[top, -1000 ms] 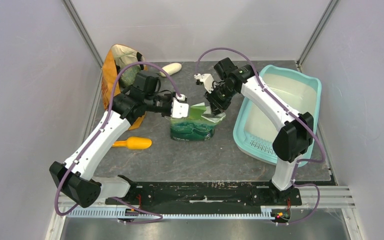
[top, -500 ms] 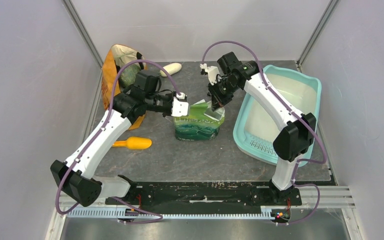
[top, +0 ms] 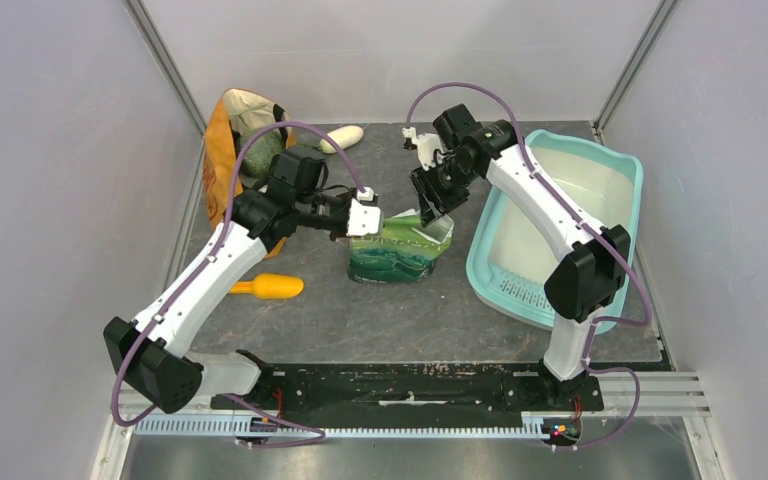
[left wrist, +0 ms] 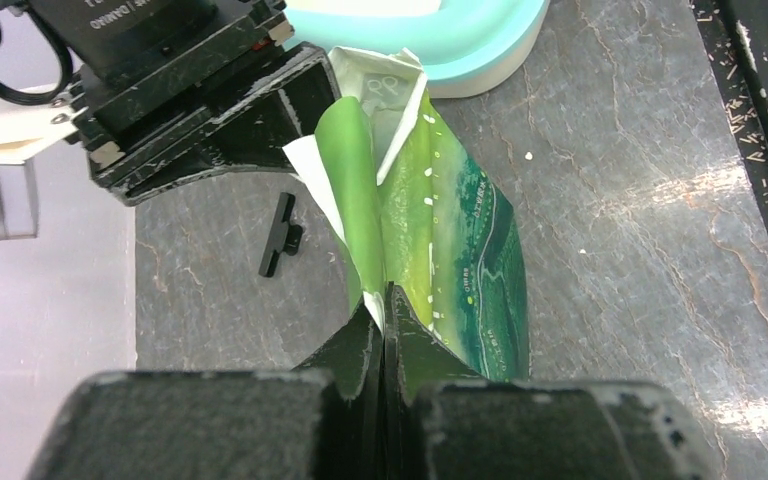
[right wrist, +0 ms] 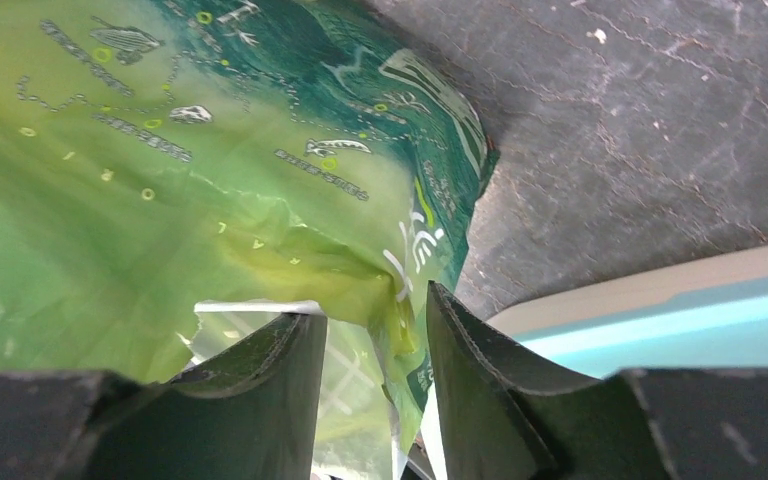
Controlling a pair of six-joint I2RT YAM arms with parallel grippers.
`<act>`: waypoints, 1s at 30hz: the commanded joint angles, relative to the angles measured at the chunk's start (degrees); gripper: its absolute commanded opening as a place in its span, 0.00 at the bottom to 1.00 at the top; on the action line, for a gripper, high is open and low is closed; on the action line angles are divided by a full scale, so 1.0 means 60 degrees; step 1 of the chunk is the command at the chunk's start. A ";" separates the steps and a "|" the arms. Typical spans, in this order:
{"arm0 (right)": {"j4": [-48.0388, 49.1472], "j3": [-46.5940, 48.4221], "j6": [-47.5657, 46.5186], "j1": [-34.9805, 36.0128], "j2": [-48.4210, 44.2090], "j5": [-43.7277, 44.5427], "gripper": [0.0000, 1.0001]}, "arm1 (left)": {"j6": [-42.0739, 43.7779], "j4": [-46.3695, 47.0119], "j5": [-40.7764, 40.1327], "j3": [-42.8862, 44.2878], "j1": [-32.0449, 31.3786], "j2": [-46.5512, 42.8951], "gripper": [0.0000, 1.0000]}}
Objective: Fill the litter box with clean litter
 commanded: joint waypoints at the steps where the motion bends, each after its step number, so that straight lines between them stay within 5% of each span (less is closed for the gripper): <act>1: -0.0676 0.0025 0.0193 -0.0038 -0.0357 0.0932 0.49 | -0.0447 0.0412 0.0152 -0.0100 -0.0103 -0.0327 0.02; 7: -0.1592 -0.0048 0.1263 -0.0041 -0.0052 0.1447 0.50 | -0.0526 0.0496 -0.0039 -0.0107 -0.0102 -0.0321 0.02; 12: -0.1739 -0.0047 0.1504 -0.0045 -0.0006 0.0622 0.62 | -0.0453 0.0520 -0.0024 -0.0129 -0.0117 -0.0275 0.02; 17: -0.1935 -0.0185 0.1880 -0.0053 0.0389 -0.1027 0.26 | -0.0417 0.0535 -0.0040 -0.0115 -0.0146 -0.0244 0.02; 23: -0.1356 0.0580 0.2539 -0.0417 0.0678 -0.3455 0.02 | -0.0321 0.0677 -0.0079 -0.0202 -0.0404 -0.0158 0.02; 30: 0.1099 -0.0250 0.5151 -0.0997 0.0223 -0.4780 0.00 | -0.0539 0.0910 0.0744 0.0161 -0.0535 0.0246 0.02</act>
